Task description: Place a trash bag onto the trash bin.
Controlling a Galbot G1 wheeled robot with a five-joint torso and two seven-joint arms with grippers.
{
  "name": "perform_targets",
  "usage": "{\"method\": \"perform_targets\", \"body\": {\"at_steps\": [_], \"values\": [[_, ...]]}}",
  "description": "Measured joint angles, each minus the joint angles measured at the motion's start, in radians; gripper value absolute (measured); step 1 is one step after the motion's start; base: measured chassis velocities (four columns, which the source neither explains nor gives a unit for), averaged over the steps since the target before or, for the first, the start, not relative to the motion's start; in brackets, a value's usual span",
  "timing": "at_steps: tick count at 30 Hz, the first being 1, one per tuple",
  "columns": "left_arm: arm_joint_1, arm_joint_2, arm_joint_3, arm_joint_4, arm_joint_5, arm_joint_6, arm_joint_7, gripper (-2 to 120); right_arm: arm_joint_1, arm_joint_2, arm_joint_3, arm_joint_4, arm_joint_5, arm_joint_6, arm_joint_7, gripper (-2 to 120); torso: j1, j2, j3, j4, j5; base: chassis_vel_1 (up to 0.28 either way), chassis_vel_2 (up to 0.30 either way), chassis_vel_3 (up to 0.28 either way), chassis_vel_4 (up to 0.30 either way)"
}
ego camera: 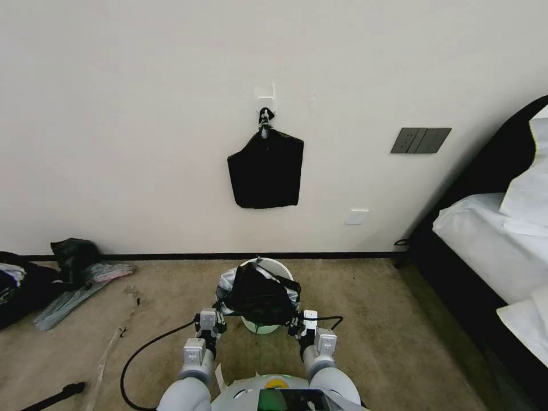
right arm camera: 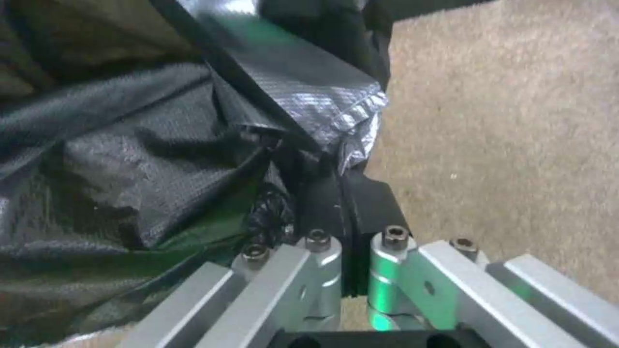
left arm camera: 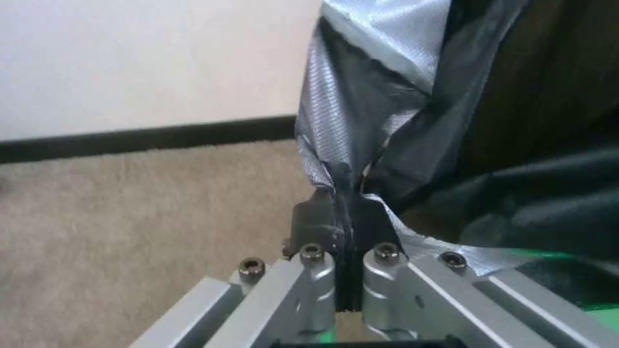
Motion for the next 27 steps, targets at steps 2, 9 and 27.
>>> {"method": "perform_targets", "body": {"at_steps": [2, 9, 27], "values": [[-0.019, -0.006, 0.022, 0.033, -0.001, 0.005, 0.002, 0, 0.009, -0.002, 0.000, -0.010, 0.005, -0.018, 0.002, 0, 0.000, 0.000, 0.000, 0.0000, 0.0000, 0.000, 0.000, 0.000, 0.000], [-0.094, -0.006, 0.061, 0.115, -0.027, 0.035, 0.003, 0, 0.046, -0.002, 0.002, -0.059, 0.020, -0.030, 0.001, 0, 0.000, 0.000, 0.000, 0.0000, -0.0001, 0.000, 0.000, 0.000, 0.000], [-0.180, -0.013, 0.052, 0.197, -0.047, 0.021, 0.003, 0, 0.107, 0.003, 0.004, -0.148, -0.001, -0.019, -0.017, 0, 0.000, 0.000, 0.000, -0.0001, 0.0000, 0.000, 0.000, 0.000, 0.000]]}}
